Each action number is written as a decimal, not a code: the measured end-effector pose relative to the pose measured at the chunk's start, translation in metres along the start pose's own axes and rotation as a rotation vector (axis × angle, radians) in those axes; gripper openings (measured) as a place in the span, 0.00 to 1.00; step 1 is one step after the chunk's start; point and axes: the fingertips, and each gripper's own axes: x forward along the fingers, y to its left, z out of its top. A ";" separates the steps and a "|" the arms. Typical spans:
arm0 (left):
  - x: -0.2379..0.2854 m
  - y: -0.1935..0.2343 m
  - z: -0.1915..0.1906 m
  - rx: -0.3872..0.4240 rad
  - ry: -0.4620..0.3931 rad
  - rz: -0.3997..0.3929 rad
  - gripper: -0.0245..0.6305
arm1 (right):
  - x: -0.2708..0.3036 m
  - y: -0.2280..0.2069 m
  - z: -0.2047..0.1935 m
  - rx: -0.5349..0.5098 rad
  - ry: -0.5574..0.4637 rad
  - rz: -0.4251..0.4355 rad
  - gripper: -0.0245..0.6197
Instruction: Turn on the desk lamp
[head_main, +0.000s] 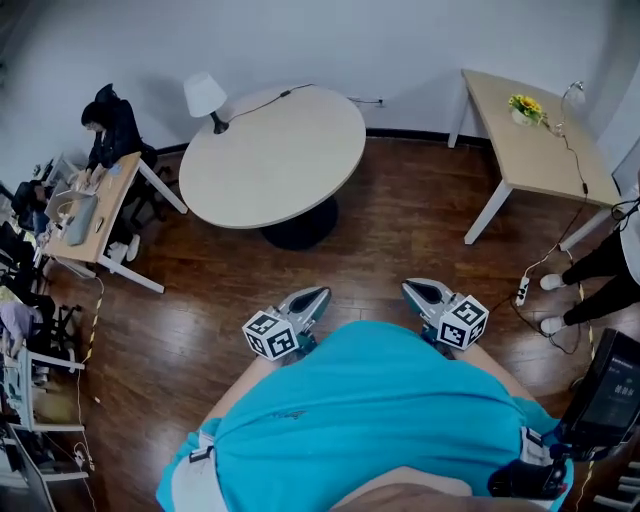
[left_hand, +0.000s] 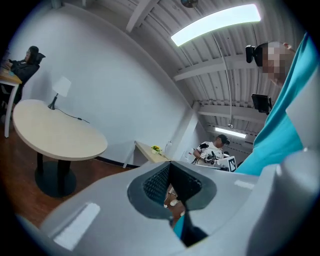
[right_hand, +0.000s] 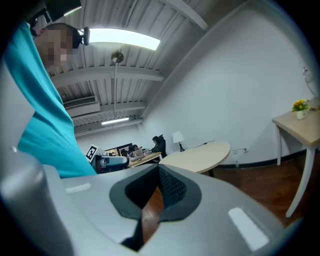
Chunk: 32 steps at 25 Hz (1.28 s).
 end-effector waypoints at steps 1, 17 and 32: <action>0.028 -0.004 0.004 0.002 0.009 -0.005 0.20 | -0.011 -0.021 0.015 -0.007 -0.003 0.004 0.04; 0.285 0.140 0.072 -0.004 0.004 -0.093 0.20 | 0.045 -0.291 0.114 -0.066 -0.022 -0.104 0.04; 0.434 0.362 0.149 -0.020 0.047 -0.195 0.20 | 0.210 -0.492 0.146 -0.039 0.027 -0.192 0.04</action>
